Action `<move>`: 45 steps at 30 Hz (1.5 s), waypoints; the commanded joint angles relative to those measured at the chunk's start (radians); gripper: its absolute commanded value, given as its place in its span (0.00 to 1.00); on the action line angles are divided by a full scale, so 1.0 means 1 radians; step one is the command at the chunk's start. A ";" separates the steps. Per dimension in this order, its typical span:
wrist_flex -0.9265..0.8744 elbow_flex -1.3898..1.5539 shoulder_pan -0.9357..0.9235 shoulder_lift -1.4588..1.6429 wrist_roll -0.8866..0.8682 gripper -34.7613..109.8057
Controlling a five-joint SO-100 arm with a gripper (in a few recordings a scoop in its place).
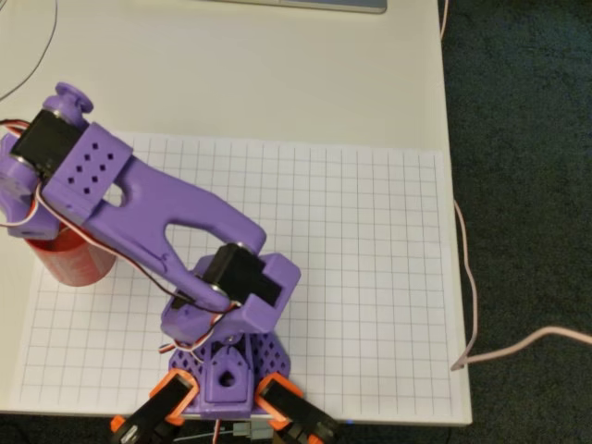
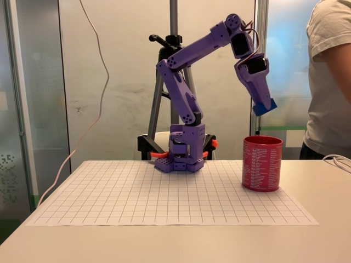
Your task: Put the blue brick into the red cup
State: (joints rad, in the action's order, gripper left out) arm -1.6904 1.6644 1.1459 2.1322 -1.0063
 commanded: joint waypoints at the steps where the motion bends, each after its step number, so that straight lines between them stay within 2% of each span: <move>1: 0.017 0.032 0.003 0.041 -0.009 0.27; 20: 0.106 0.143 -0.011 0.026 -0.028 0.28; 22: 0.106 0.141 -0.011 0.032 -0.008 0.35; 24: 0.115 0.141 -0.008 0.051 0.034 0.49; 25: 0.114 0.138 -0.005 0.063 0.043 0.53; 33: 0.094 0.133 0.002 0.052 0.046 0.58; 42: 0.100 0.133 -0.008 0.051 0.041 0.60; 43: 0.091 0.132 -0.003 0.048 0.046 0.59; 45: 0.067 0.121 0.002 0.046 0.034 0.45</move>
State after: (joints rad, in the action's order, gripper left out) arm -1.5953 1.8101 1.1321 2.1552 -0.9480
